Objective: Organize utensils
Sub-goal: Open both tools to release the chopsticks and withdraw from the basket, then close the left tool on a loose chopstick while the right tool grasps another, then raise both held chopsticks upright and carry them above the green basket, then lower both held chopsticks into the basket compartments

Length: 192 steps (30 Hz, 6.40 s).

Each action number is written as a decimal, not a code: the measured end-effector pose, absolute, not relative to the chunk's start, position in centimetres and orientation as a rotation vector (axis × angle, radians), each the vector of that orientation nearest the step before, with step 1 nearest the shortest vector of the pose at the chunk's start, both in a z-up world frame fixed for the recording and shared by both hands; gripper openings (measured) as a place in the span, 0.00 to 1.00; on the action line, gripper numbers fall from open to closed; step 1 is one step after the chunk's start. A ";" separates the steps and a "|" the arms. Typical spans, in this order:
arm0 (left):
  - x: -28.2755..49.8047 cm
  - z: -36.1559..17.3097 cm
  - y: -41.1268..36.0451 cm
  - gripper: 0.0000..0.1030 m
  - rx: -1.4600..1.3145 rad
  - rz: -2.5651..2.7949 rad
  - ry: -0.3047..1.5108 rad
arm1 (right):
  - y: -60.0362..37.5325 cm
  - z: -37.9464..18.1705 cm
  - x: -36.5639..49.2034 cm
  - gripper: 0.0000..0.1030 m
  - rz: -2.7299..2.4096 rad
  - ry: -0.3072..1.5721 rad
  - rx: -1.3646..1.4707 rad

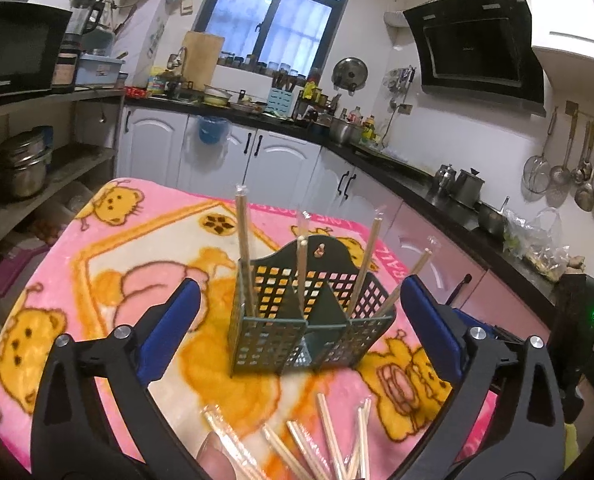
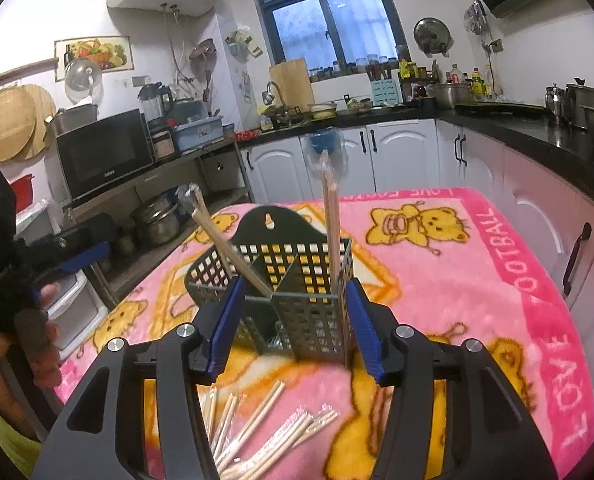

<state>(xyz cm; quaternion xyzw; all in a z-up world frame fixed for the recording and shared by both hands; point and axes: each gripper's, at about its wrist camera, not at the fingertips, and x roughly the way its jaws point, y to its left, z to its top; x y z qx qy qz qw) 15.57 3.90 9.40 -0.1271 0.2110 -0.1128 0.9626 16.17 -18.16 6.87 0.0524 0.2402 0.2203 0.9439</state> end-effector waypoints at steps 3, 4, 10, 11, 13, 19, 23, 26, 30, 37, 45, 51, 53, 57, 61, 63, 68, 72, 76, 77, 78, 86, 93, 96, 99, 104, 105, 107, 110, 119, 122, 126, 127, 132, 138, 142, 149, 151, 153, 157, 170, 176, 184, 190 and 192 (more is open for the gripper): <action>15.2 8.9 4.4 0.90 -0.274 -0.211 0.443 | -18.1 6.3 15.9 0.49 0.456 0.508 0.095; 15.1 8.6 4.6 0.90 -0.281 -0.205 0.449 | -18.1 6.1 15.8 0.49 0.459 0.515 0.093; 14.8 6.9 5.6 0.90 -0.295 -0.181 0.495 | -17.8 5.0 15.4 0.49 0.474 0.551 0.076; 14.7 6.6 5.6 0.90 -0.295 -0.179 0.506 | -17.8 4.9 15.4 0.49 0.477 0.557 0.074; 14.7 5.8 5.7 0.90 -0.292 -0.168 0.528 | -17.7 4.5 15.2 0.49 0.481 0.572 0.072; 14.2 4.0 5.7 0.90 -0.290 -0.157 0.570 | -17.2 3.3 14.9 0.49 0.492 0.608 0.048; 13.8 3.0 5.7 0.90 -0.288 -0.156 0.592 | -17.1 2.4 14.7 0.49 0.502 0.635 0.042; 13.6 2.4 5.6 0.90 -0.281 -0.155 0.612 | -17.0 1.7 14.8 0.49 0.504 0.659 0.036; 13.6 1.7 5.5 0.89 -0.276 -0.158 0.636 | -16.9 0.8 14.9 0.49 0.511 0.692 0.028; 13.9 -0.2 4.8 0.69 -0.283 -0.188 0.698 | -16.4 -0.8 15.0 0.49 0.528 0.748 0.015; 15.0 -2.6 4.2 0.46 -0.322 -0.245 0.785 | -15.7 -2.0 15.7 0.49 0.541 0.799 0.008; 16.7 -4.5 3.7 0.36 -0.328 -0.274 0.865 | -14.8 -3.6 17.1 0.49 0.540 0.850 -0.009; 17.3 -5.1 3.5 0.36 -0.325 -0.276 0.888 | -14.6 -4.0 17.6 0.49 0.533 0.867 -0.014; 18.1 -5.8 2.9 0.36 -0.297 -0.280 0.921 | -14.4 -4.2 18.5 0.48 0.514 0.881 -0.016; 18.6 -5.9 2.3 0.32 -0.266 -0.285 0.926 | -14.3 -4.6 19.4 0.32 0.511 0.909 -0.011; 18.9 -6.0 2.2 0.28 -0.266 -0.284 0.929 | -14.1 -4.9 19.6 0.23 0.515 0.919 -0.019; 19.7 -6.2 2.0 0.11 -0.242 -0.264 0.937 | -14.1 -4.8 19.3 0.12 0.530 0.910 -0.007; 19.9 -6.2 2.2 0.05 -0.243 -0.267 0.940 | -15.1 -4.4 19.1 0.12 0.554 0.896 0.076; 19.8 -5.9 2.4 0.02 -0.249 -0.277 0.933 | -15.7 -3.3 18.7 0.11 0.559 0.859 0.103; 19.8 -5.7 2.5 0.02 -0.253 -0.278 0.928 | -15.9 -3.0 18.5 0.11 0.560 0.849 0.108; 19.8 -5.6 2.5 0.02 -0.254 -0.278 0.924 | -16.0 -2.7 18.4 0.11 0.561 0.839 0.112; 19.6 -2.0 3.9 0.01 -0.280 -0.269 0.830 | -17.2 -0.5 17.7 0.11 0.562 0.761 0.150; 18.9 2.7 4.1 0.01 -0.258 -0.276 0.719 | -17.7 2.1 17.1 0.10 0.566 0.693 0.158; 18.7 4.5 4.0 0.01 -0.245 -0.280 0.679 | -17.7 3.2 17.0 0.06 0.572 0.666 0.153; 18.6 6.0 3.8 0.01 -0.237 -0.288 0.647 | -17.8 4.4 16.7 0.06 0.574 0.634 0.143; 17.9 8.0 3.1 0.01 -0.226 -0.304 0.597 | -17.6 6.0 16.4 0.05 0.583 0.597 0.128; 17.9 8.3 3.0 0.01 -0.222 -0.307 0.589 | -17.6 6.4 16.3 0.05 0.586 0.586 0.125; 17.7 9.1 2.6 0.01 -0.207 -0.313 0.571 | -17.6 7.1 16.0 0.06 0.594 0.568 0.119; 17.5 10.2 2.0 0.01 -0.193 -0.325 0.551 | -17.2 7.9 15.8 0.06 0.603 0.548 0.106; 17.2 12.7 1.2 0.01 -0.176 -0.347 0.494 | -16.7 11.3 15.3 0.06 0.617 0.444 0.086; 17.3 13.4 1.0 0.01 -0.170 -0.349 0.483 | -16.8 12.1 15.4 0.06 0.615 0.411 0.098; 17.4 14.2 1.0 0.01 -0.167 -0.351 0.465 | -17.3 13.4 15.9 0.06 0.600 0.348 0.122; 17.4 14.5 0.9 0.01 -0.166 -0.353 0.458 | -17.3 13.8 16.0 0.06 0.594 0.335 0.128; 17.6 15.9 0.6 0.01 -0.154 -0.364 0.431 | -17.6 15.2 17.2 0.06 0.566 0.277 0.137; 18.0 17.8 0.3 0.01 -0.130 -0.361 0.382 | -17.2 16.7 18.9 0.06 0.534 0.229 0.118; 18.8 18.7 0.7 0.01 -0.130 -0.348 0.367 | -16.7 17.7 20.0 0.06 0.513 0.194 0.089; 20.1 20.6 1.2 0.01 -0.127 -0.318 0.324 | -16.0 18.8 21.9 0.06 0.505 0.167 0.078; 20.3 21.3 1.4 0.01 -0.136 -0.311 0.302 | -15.7 19.1 22.3 0.06 0.505 0.158 0.072; 20.6 21.8 1.5 0.01 -0.141 -0.306 0.286 | -15.4 19.5 22.7 0.06 0.499 0.143 0.067; 21.8 22.4 1.9 0.01 -0.166 -0.304 0.270 | -15.0 20.0 23.3 0.06 0.494 0.113 0.053; 23.7 21.1 1.8 0.01 -0.163 -0.290 0.248 | -14.1 19.0 25.4 0.06 0.432 0.019 0.030; 24.8 19.5 2.6 0.01 -0.198 -0.299 0.259 | -13.9 17.7 26.1 0.06 0.384 -0.018 0.027; 25.3 17.2 2.4 0.01 -0.202 -0.325 0.284 | -13.3 15.5 26.9 0.06 0.353 -0.026 0.018; 25.6 15.5 2.4 0.01 -0.208 -0.328 0.315 | -13.1 14.5 27.1 0.06 0.356 0.003 0.014; 25.6 15.1 2.5 0.01 -0.209 -0.327 0.323 | -13.4 14.3 26.7 0.07 0.358 0.008 0.021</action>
